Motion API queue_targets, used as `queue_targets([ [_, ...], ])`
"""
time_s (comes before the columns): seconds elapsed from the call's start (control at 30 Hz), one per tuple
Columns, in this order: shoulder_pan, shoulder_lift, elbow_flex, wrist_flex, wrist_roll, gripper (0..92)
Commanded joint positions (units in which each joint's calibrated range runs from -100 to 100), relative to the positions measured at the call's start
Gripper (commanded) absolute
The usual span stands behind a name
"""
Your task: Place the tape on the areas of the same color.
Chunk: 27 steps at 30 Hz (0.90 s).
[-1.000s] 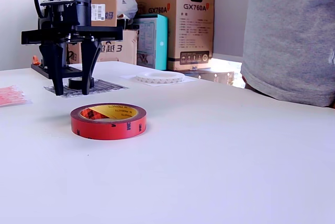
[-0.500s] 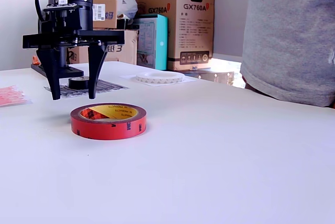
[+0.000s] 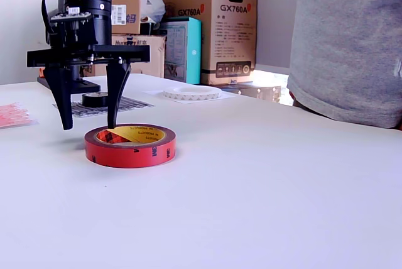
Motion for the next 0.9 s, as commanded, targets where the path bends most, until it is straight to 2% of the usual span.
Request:
queue_targets([
  [0.0, -0.1, 0.9, -0.3, -0.6, 0.2, 63.8],
  [0.53, -0.3, 1.9, -0.3, -0.6, -0.1, 61.7],
  [0.6, -0.3, 1.9, -0.3, -0.6, -0.2, 52.8],
  [0.63, -0.3, 1.9, -0.3, -0.6, -0.2, 45.6],
  [0.8, -0.4, 1.9, -0.3, -0.6, 0.1, 0.0],
  [0.87, -0.4, 1.9, -0.3, -0.6, 0.1, 3.2],
])
